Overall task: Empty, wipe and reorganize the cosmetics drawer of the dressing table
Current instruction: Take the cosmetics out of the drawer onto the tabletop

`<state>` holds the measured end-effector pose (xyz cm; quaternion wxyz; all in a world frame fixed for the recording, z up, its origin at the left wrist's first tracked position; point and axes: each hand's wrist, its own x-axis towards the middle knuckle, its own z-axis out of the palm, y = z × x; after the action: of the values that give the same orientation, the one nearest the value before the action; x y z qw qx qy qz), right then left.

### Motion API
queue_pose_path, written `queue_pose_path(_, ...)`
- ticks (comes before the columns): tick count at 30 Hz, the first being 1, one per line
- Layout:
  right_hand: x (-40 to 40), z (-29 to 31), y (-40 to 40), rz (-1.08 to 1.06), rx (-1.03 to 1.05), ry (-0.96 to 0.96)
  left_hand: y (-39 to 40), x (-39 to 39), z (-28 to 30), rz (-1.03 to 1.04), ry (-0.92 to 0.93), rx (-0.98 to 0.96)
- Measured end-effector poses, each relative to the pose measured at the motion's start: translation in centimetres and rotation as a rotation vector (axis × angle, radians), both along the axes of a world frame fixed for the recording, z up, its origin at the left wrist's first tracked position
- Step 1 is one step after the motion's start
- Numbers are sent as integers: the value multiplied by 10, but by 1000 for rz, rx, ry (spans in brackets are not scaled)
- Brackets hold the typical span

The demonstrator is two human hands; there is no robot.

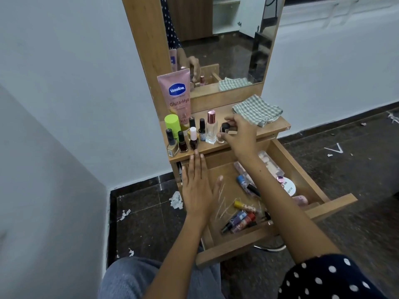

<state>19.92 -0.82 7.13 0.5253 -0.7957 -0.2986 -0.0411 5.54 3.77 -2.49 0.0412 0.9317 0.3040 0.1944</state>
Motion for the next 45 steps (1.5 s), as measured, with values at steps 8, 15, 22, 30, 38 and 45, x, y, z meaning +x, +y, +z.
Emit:
queue_pose_path(8, -3, -19, 4, 22, -17, 41, -6, -2, 1, -2, -27, 6)
queue_pose_path(15, -12, -19, -28, 29, 0, -4, -8, -3, -1, -5, -27, -4)
queue_pose_path(22, -31, -39, -86, 378, -890, -74, -8, -3, -1, -10, -13, 4)
queue_pose_path(30, -50, -53, -81, 437, -1319, -318, -8, -3, 2, -16, -4, -2)
queue_pose_path(38, -54, -64, -70, 476, -1085, -184, -9, -3, 1, -9, -6, -5)
queue_pose_path(45, -36, -34, -69, 159, -210, 327, -7, -2, -3, 4, -2, 32)
